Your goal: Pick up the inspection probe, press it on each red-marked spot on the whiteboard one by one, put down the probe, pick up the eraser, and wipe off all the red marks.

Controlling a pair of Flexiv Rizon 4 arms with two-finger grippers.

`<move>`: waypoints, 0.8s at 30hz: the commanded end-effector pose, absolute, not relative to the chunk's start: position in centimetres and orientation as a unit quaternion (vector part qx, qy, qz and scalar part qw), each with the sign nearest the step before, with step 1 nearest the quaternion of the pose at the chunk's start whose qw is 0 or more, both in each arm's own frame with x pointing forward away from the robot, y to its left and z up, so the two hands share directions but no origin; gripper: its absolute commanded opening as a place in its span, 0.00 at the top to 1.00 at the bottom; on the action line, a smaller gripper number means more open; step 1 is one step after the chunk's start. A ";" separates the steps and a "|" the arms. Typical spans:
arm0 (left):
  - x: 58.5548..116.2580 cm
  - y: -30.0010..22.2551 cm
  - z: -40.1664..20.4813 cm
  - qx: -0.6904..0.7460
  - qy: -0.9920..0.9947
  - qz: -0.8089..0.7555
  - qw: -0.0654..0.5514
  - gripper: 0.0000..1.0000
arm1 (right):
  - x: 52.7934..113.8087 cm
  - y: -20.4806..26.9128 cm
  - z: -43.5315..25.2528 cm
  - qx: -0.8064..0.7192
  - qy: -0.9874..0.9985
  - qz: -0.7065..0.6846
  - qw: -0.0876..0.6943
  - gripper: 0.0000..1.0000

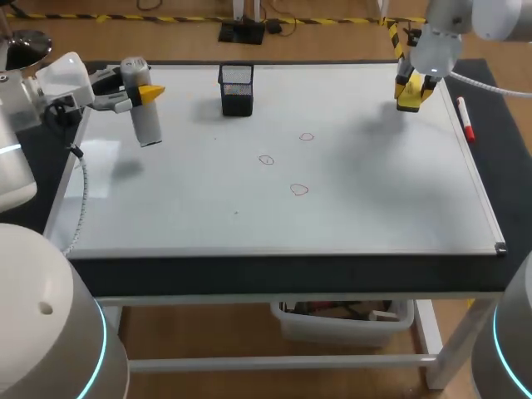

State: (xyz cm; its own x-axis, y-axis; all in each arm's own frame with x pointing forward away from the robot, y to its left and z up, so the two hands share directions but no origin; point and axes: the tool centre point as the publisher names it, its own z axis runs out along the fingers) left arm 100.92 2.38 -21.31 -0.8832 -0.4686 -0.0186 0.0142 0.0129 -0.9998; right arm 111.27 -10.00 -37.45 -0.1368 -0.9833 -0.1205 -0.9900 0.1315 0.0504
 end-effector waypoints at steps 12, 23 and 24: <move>101.0 2.4 -21.3 -0.164 0.689 -0.684 0.176 1.00 | 104.5 0.7 -35.2 -0.720 0.692 0.055 -0.006 1.00; 101.0 2.4 -21.3 -0.164 0.689 -0.684 0.176 1.00 | 98.6 8.8 -35.4 -0.784 0.619 0.035 -0.008 1.00; 101.0 2.4 -21.3 -0.164 0.689 -0.684 0.176 1.00 | 98.3 9.5 -35.5 -0.790 0.612 0.030 -0.007 1.00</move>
